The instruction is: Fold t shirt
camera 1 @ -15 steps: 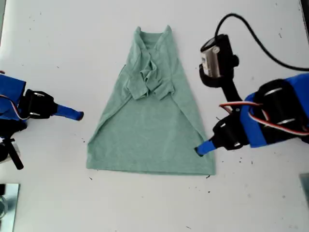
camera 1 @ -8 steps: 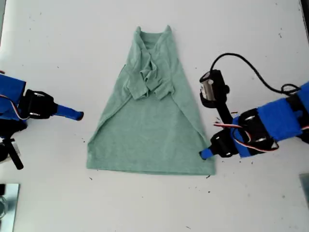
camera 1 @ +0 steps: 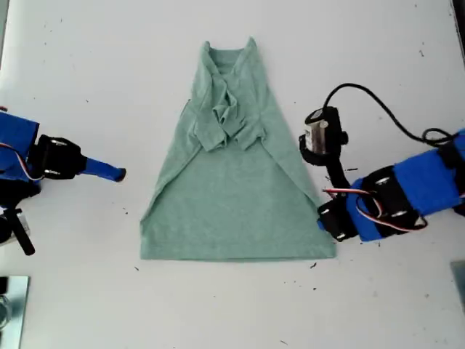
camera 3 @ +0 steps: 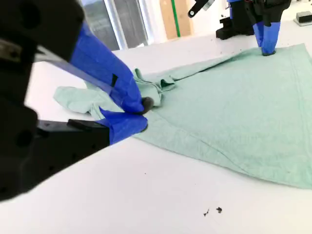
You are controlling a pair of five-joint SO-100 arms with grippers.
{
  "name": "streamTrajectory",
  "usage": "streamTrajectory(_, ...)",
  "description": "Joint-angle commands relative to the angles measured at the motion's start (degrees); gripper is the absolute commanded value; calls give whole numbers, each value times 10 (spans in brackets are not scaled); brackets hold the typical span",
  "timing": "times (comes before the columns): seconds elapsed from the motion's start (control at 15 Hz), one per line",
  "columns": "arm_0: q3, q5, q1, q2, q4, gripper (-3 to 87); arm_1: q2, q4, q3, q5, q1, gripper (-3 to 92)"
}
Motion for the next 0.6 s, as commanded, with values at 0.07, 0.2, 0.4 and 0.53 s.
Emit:
streamTrajectory(0.07,8,4,8,4,-11,-1,30,258,-188,-39,15,-5)
streamTrajectory(0.2,8,4,8,4,-11,-1,14,386,-380,-56,20,-5)
streamTrajectory(0.4,8,4,6,4,-11,-1,-21,377,-472,-71,34,-5)
streamTrajectory(0.53,8,4,6,4,-11,-1,-71,298,-481,-70,53,-5)
